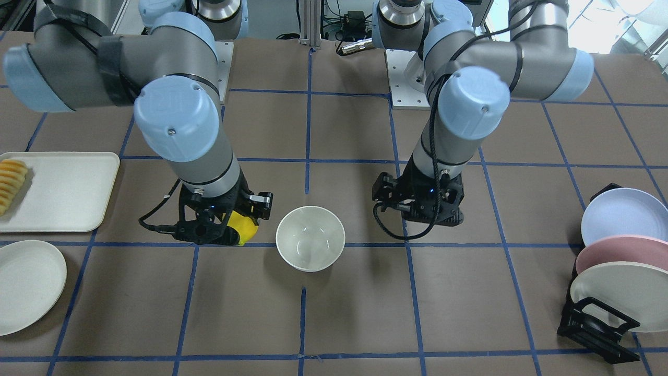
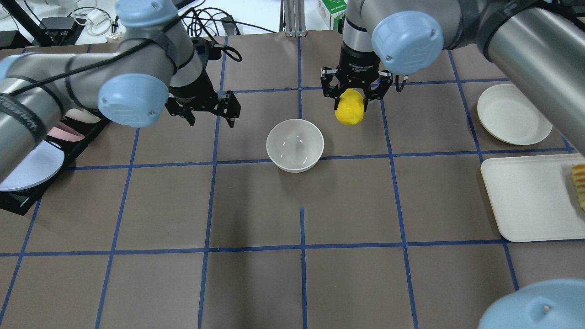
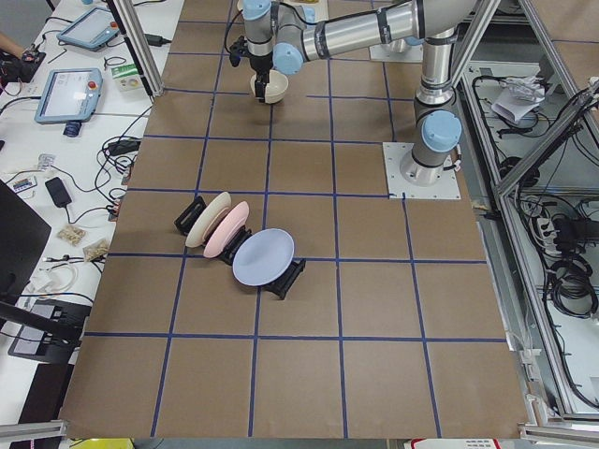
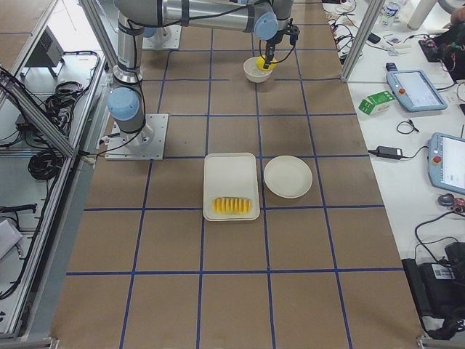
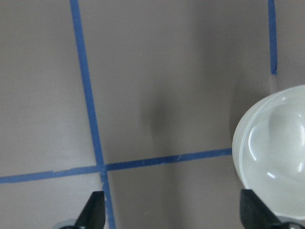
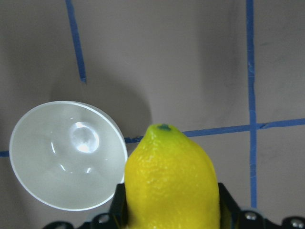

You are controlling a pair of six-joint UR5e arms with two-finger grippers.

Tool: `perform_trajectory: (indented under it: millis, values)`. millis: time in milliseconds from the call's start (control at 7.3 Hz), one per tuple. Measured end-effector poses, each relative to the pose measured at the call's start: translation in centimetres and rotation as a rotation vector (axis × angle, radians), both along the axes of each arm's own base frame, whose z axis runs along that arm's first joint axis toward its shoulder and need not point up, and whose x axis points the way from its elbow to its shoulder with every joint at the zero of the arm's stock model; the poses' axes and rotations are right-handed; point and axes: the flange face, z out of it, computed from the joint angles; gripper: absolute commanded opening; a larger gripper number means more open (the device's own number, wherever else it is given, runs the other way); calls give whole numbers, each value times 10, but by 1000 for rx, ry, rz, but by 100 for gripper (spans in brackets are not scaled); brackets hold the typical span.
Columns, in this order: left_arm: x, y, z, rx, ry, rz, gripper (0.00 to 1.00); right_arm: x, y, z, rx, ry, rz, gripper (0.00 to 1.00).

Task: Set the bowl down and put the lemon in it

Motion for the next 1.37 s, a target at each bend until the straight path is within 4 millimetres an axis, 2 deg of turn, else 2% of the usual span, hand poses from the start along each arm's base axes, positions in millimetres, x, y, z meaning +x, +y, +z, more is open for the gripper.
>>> perform_trajectory:
  millis: [274,411,548,685,959,1096,1370]
  values:
    - [40,27,92,45,-13,2,100,49,2,-31,-17,-13,-39,0]
    - [46,44,124,48,-16,3,100,72,3,-49,-27,-17,-54,0]
    - [48,57,139,48,-17,2,100,92,5,-67,-31,-19,-62,0]
    - [50,63,140,52,-16,0,100,106,6,-84,-28,-18,-63,0]
    - [49,64,138,43,-15,-12,100,116,7,-113,-4,-8,-64,0]
    - [50,62,138,24,-16,-19,100,117,9,-121,8,-2,-64,7]
    - [49,57,137,3,-16,-20,100,116,14,-133,29,7,-65,30]
